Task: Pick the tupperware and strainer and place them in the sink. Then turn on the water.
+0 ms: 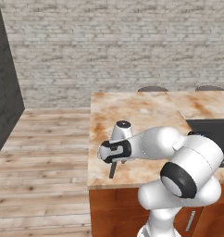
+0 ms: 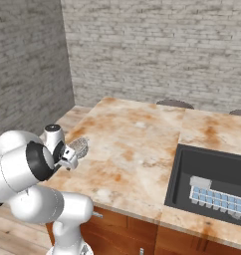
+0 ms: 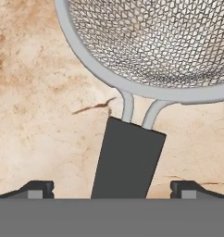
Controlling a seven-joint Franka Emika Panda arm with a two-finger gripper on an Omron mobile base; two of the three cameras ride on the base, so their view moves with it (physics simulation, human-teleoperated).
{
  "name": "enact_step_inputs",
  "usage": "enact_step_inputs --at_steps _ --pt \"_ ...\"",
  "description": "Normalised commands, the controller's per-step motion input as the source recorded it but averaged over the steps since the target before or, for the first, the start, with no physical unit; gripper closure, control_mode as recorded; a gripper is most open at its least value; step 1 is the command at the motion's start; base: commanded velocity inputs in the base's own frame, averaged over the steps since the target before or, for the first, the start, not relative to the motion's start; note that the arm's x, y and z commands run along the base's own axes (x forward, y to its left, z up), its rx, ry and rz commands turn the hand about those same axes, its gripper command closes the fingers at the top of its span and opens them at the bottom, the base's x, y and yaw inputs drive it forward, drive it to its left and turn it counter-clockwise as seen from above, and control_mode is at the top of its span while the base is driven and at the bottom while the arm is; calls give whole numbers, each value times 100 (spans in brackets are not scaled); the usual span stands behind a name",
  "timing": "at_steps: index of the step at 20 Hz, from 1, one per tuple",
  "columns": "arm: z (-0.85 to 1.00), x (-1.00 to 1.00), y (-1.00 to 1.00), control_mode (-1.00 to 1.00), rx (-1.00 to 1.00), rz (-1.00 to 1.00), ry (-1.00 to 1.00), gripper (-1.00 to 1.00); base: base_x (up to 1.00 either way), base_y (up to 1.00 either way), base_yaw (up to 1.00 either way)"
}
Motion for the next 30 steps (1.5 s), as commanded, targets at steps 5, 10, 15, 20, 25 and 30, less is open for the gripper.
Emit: enact_step_inputs --at_steps 5,10,15,20,25,30 --pt "0 0 0 -100 0 0 0 100 0 0 0" --pt "0 0 0 -100 0 0 0 100 0 0 0" --pt "34 0 -8 -100 0 0 -1 100 0 0 0" --pt "100 -22 -37 -100 2 5 0 100 0 0 0" --pt "98 -46 -32 -100 4 10 0 100 0 0 0" --pt "71 -55 -16 -100 5 11 0 100 0 0 0"
